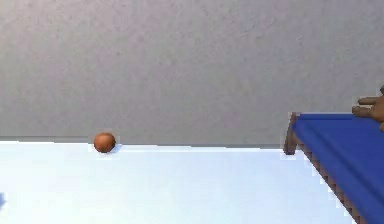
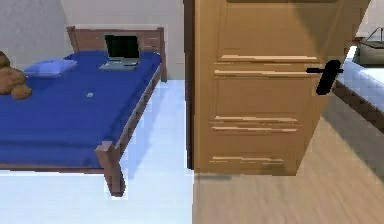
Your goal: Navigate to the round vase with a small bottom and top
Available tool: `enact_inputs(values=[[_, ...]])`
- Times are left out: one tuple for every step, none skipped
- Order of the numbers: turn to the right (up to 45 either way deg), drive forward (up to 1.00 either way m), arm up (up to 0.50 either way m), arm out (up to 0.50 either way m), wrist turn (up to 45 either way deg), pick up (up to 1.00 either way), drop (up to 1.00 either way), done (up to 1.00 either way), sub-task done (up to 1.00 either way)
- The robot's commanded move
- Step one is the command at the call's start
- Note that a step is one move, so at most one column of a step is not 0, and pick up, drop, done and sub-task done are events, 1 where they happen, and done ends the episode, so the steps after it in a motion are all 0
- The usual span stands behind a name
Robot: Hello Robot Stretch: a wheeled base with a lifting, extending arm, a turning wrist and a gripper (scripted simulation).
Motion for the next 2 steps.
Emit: enact_inputs(values=[[-39.0, 0.00, 0.00, 0.00, 0.0, 0.00, 0.00, 0.00, 0.00], [0.0, 0.55, 0.00, 0.00, 0.0, 0.00, 0.00, 0.00, 0.00]])
